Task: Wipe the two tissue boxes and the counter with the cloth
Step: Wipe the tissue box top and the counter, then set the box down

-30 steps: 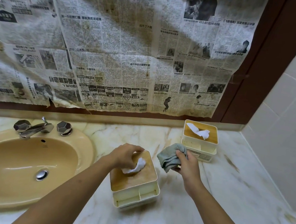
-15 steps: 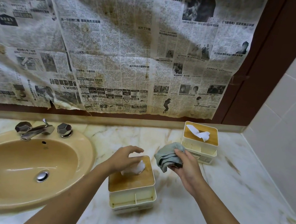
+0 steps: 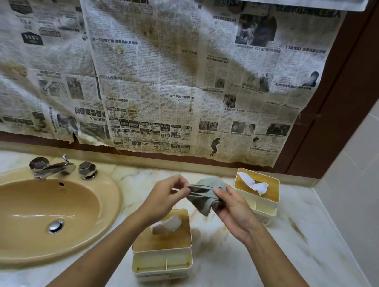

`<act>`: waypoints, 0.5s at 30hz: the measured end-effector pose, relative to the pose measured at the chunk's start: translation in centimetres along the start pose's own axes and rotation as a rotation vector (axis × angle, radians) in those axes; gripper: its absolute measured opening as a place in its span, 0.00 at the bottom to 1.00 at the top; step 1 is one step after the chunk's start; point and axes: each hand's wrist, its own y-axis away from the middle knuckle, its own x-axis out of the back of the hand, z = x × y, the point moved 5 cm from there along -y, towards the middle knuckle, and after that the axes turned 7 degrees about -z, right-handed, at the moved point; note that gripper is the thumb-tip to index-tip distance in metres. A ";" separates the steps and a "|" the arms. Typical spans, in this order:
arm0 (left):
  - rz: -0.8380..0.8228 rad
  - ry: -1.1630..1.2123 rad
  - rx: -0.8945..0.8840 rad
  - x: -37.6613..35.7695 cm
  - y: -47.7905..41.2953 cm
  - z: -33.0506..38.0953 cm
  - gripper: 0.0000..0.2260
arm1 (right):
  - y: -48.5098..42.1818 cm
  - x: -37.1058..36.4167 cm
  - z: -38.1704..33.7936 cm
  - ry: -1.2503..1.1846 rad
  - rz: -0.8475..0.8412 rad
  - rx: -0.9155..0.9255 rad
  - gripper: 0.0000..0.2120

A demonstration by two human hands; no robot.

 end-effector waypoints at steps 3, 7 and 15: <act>0.022 0.413 0.171 0.2 -0.8 0.4 0.05 | 0.4 -0.9 -0.3 -0.004 -0.041 -0.016 0.28; 0.046 0.853 0.338 0.1 -1.0 0.8 0.09 | 0.7 -1.9 -1.9 0.078 -0.044 -0.005 0.34; 0.042 1.222 0.467 -0.6 -0.9 0.6 0.11 | 1.1 -3.9 -4.1 0.339 -0.161 0.050 0.40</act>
